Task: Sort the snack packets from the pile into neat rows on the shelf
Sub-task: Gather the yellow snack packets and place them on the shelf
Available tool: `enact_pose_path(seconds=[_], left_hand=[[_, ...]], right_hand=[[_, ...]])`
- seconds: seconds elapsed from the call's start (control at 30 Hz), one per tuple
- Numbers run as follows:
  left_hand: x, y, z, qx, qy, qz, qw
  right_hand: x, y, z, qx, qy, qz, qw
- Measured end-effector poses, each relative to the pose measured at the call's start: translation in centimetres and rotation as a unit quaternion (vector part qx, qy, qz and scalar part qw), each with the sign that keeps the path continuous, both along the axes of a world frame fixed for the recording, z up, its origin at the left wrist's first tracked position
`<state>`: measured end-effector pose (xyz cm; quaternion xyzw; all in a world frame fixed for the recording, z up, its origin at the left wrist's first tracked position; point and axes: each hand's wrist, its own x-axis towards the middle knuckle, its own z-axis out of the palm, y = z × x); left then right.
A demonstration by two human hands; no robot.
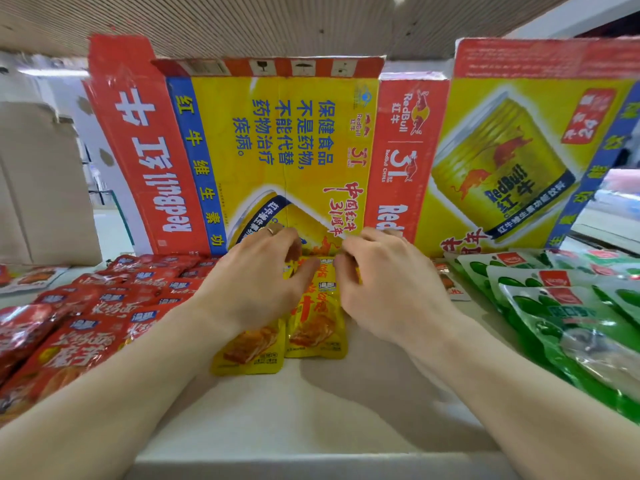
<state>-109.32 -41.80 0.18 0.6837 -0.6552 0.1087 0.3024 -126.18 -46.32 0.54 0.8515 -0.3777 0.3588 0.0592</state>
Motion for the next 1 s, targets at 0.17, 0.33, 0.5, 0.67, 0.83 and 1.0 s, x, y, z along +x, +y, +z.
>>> enact_pose_path(seconds=[0.17, 0.33, 0.5, 0.67, 0.83, 1.0], left_hand=[[-2.1, 2.8, 1.9, -0.05, -0.062, 0.002, 0.997], [-4.1, 6.5, 2.2, -0.068, -0.106, 0.014, 0.992], [-5.0, 9.8, 1.0, -0.04, -0.127, 0.048, 0.99], [-4.6, 13.2, -0.5, -0.014, -0.139, 0.084, 0.987], [-2.7, 17.5, -0.8, -0.031, -0.131, 0.125, 0.983], [0.1, 22.8, -0.8, -0.032, -0.126, 0.165, 0.978]], right_hand=[[-1.3, 0.8, 1.1, -0.021, -0.021, 0.012, 0.999], [-2.9, 2.7, 1.3, -0.007, 0.017, 0.021, 1.0], [-4.0, 5.3, -0.2, 0.001, 0.043, 0.059, 0.997], [-3.4, 7.7, -1.3, 0.004, 0.05, 0.099, 0.994], [-1.6, 10.9, -1.6, 0.007, 0.053, 0.128, 0.99], [2.4, 15.8, -1.9, 0.008, 0.027, 0.148, 0.989]])
